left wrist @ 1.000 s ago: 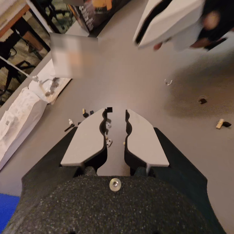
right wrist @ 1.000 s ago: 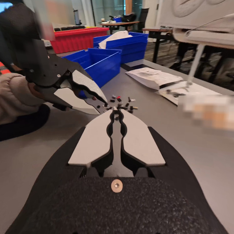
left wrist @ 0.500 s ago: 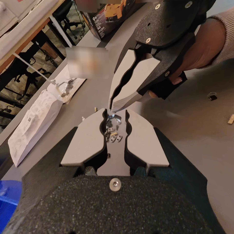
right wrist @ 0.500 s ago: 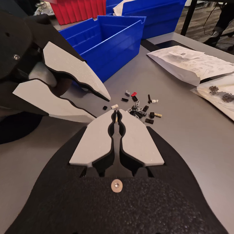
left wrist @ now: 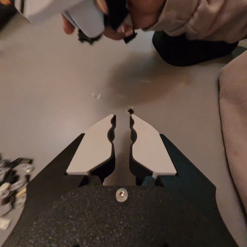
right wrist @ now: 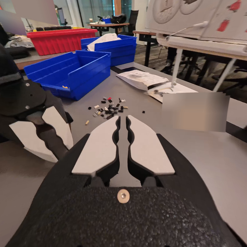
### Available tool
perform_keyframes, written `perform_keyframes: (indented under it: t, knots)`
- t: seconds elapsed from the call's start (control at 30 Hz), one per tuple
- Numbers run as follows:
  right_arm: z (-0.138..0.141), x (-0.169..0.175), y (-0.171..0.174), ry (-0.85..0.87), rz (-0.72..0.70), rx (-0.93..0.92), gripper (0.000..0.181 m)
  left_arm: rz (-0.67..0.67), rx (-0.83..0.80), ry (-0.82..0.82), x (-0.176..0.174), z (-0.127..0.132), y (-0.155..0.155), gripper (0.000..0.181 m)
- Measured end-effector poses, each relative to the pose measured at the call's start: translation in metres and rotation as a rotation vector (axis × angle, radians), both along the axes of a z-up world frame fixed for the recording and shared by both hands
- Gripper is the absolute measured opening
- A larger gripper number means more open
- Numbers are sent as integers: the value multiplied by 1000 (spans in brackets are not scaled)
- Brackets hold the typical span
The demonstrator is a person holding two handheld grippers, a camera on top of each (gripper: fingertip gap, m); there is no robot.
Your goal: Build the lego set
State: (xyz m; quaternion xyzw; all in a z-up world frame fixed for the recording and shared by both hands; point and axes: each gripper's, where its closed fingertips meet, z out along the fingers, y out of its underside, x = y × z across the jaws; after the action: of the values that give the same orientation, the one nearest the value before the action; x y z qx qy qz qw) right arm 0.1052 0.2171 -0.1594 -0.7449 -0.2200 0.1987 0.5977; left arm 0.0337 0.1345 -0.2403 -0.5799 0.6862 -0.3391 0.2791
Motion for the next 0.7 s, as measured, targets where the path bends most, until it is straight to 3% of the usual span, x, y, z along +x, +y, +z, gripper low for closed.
perform_keyframes:
  t: [0.23, 0.4, 0.7]
  knots:
    - [-4, 36, -27, 29, -89, 19, 8, -51, -20, 150, 20, -32, -24, 11]
    - [-2, 43, -29, 64, -88, 26, 8, -24, 19, 168, 27, -35, -18, 20]
    - [1, 44, -31, 77, -87, 33, 8, -39, 75, 207, 28, -36, -17, 8]
